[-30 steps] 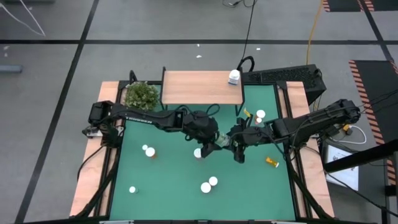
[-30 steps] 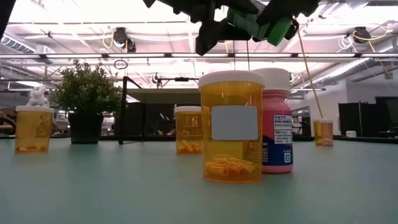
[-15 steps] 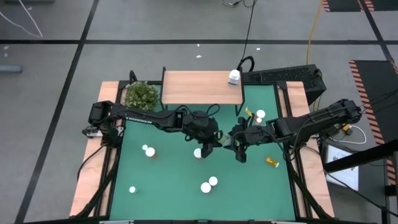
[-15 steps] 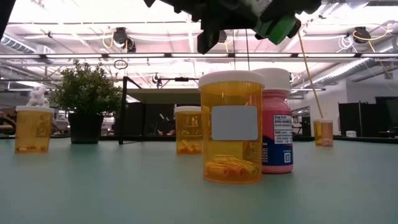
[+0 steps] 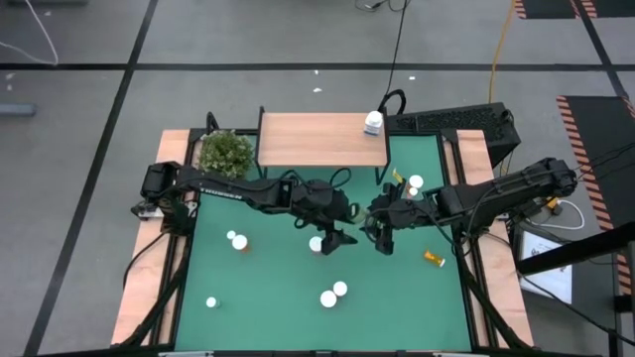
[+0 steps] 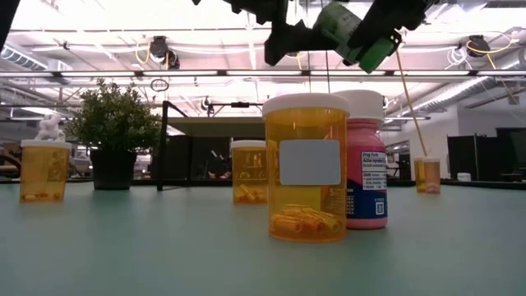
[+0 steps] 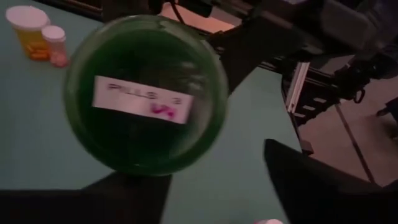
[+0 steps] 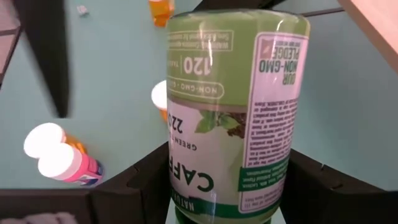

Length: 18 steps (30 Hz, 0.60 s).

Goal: Pick and place medicine bottles onto shelf by color
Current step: Put the large green medicine bottle on the shelf

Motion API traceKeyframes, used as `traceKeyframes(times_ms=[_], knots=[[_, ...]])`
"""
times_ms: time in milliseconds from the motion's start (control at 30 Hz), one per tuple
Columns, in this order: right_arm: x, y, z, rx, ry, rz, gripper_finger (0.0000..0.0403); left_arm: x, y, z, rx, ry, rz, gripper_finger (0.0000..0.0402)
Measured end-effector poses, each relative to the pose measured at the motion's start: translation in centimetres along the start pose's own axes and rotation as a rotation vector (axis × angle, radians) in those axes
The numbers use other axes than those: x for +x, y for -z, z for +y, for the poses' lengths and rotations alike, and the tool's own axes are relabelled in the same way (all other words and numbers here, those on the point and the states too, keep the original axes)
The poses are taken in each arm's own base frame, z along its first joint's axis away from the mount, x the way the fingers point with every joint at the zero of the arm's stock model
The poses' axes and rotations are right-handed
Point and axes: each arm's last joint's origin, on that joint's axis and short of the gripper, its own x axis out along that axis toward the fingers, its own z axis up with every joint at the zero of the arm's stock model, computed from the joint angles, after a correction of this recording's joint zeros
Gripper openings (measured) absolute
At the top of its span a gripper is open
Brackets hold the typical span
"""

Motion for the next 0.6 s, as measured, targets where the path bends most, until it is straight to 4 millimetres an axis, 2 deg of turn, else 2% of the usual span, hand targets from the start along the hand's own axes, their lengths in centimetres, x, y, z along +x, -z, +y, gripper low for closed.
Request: traceKeyframes(times_ms=[133, 233, 400, 600], knots=[[0.0, 0.13, -0.1, 0.0, 0.014, 0.012, 0.0219, -0.02, -0.19, 0.14, -0.007, -0.039, -0.028, 0.0378], [0.01, 0.25, -0.1, 0.004, 0.007, 0.027, 0.0219, -0.05, -0.26, 0.35, -0.022, -0.072, -0.04, 0.0396], [0.09, 0.67, 0.1, 0.01, -0.063, 0.083, 0.0219, -0.37, -0.89, 0.73, -0.084, -0.112, -0.09, 0.0383], [-0.08, 0.61, 0.29, 0.017, -0.09, 0.079, 0.0219, -0.27, -0.81, 0.36, -0.059, -0.087, -0.087, 0.0357]])
